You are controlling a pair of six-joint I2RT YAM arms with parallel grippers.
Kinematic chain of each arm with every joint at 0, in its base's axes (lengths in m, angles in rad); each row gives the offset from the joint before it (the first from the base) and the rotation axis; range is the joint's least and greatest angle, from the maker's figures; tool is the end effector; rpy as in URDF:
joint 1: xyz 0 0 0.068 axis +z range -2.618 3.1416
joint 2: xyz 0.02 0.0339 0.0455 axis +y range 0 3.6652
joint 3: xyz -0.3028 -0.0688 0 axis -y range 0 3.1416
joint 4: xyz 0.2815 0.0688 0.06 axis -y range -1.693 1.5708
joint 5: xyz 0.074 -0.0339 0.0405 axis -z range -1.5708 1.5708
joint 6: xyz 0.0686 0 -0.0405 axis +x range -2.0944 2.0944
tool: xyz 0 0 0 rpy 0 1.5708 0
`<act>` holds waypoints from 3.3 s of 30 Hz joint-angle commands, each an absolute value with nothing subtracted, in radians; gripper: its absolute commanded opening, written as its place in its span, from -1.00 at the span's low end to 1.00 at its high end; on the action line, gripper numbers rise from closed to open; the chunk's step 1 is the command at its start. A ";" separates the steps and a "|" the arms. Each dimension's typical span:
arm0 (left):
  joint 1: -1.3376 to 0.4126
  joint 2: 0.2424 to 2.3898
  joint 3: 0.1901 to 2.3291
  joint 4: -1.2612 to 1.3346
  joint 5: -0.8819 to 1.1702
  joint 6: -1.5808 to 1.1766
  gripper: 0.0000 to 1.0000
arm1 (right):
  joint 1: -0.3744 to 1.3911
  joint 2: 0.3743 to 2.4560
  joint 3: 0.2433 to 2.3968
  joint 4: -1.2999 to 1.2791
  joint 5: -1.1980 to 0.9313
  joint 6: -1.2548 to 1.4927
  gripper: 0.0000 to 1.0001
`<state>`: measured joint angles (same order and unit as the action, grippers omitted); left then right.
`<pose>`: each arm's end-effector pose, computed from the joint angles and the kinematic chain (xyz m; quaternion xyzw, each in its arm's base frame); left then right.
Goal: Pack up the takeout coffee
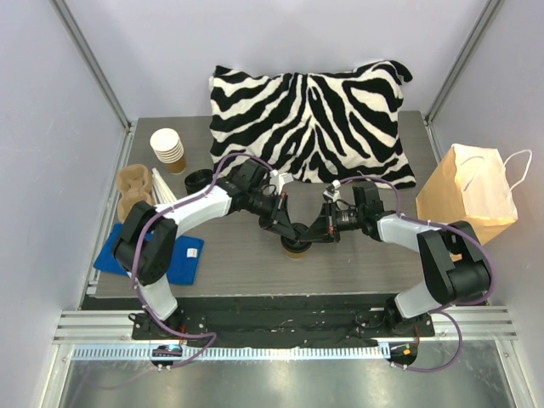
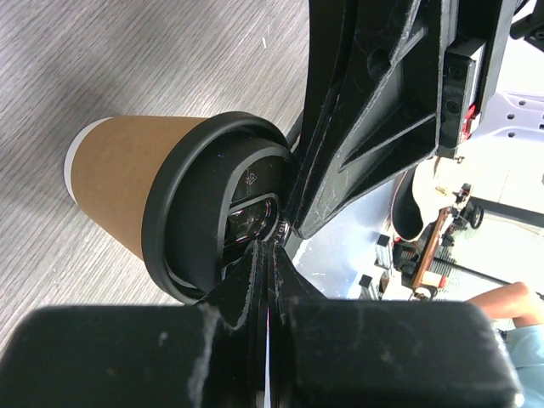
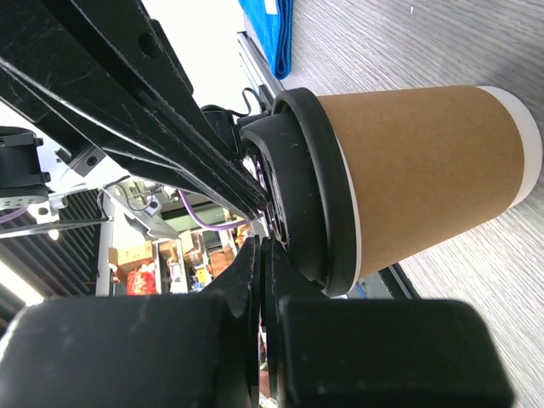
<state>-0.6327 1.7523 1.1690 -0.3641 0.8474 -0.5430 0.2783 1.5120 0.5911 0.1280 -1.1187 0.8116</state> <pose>0.3021 -0.2853 0.2094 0.1649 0.8611 -0.4807 0.0156 0.2650 0.1399 0.1539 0.0125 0.8096 0.5865 0.0203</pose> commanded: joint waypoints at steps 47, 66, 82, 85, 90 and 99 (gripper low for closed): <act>-0.623 1.838 1.189 -0.446 0.661 -0.485 -1.00 | 0.425 1.270 0.876 -0.561 -0.520 0.472 -0.34; -0.623 1.842 1.186 -0.456 0.646 -0.480 -1.00 | 0.430 1.364 0.819 -0.512 -0.477 0.460 -0.74; -0.615 1.873 1.207 -0.485 0.624 -0.476 -1.00 | 0.433 1.534 0.801 -0.538 -0.351 0.393 -0.98; -0.611 1.876 1.204 -0.488 0.623 -0.476 -1.00 | 0.431 1.555 0.805 -0.545 -0.328 0.388 -0.98; -0.601 1.881 1.201 -0.483 0.629 -0.474 -1.00 | 0.433 1.563 0.827 -0.543 -0.357 0.388 -0.98; -0.598 1.815 1.218 -0.440 0.724 -0.485 -0.98 | 0.436 1.444 0.897 -0.508 -0.495 0.391 -0.73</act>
<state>-0.6052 1.8126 1.2320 -0.4461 0.8528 -0.5407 0.4152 1.4548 0.9031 -0.4713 -0.5850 0.4465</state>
